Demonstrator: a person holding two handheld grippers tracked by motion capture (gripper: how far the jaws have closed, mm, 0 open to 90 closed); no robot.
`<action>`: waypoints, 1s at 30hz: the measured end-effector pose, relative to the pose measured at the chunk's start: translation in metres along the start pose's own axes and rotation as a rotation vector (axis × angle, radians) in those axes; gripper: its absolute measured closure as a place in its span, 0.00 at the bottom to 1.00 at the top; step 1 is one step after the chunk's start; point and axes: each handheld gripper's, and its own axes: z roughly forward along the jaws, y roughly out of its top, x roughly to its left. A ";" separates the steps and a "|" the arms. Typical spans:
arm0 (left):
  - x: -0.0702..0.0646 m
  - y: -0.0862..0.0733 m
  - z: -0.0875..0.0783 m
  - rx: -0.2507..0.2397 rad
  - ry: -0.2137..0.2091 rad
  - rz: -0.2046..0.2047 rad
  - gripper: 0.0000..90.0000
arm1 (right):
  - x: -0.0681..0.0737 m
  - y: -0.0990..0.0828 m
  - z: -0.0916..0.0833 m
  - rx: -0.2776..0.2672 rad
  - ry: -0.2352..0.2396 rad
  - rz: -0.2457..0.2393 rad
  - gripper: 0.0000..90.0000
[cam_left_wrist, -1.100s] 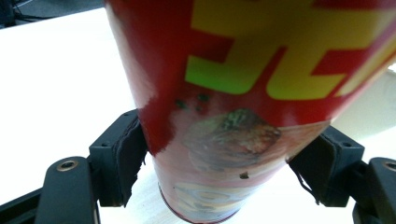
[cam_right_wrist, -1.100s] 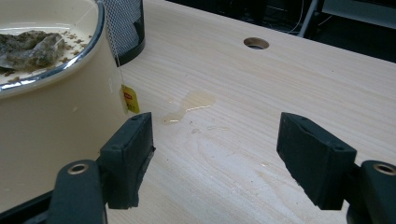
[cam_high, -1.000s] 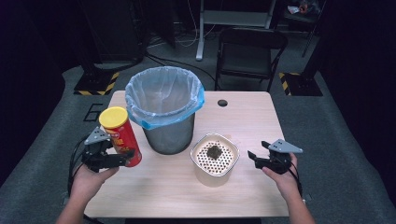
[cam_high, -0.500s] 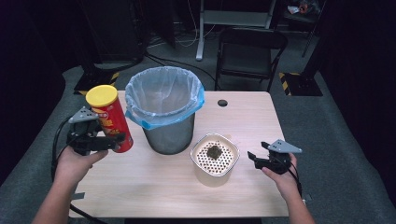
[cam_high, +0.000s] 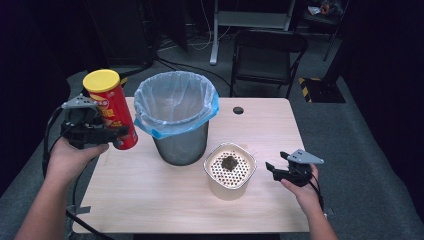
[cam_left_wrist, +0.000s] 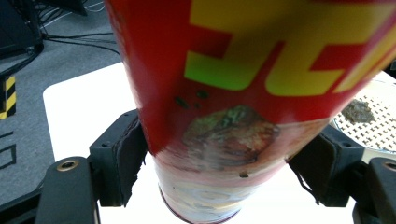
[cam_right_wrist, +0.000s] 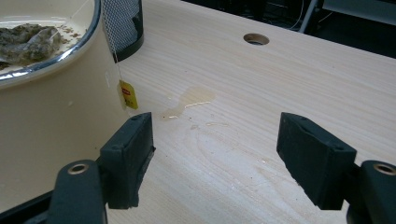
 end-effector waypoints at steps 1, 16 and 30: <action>0.000 0.003 -0.001 -0.007 0.003 -0.003 0.27 | 0.000 0.000 0.000 0.001 0.001 0.001 0.30; -0.005 0.041 -0.013 -0.039 -0.001 0.008 0.27 | -0.001 0.000 0.000 -0.005 -0.004 -0.011 0.30; -0.018 0.087 0.008 -0.060 -0.028 0.030 0.27 | -0.003 -0.001 0.000 -0.006 -0.011 0.000 0.30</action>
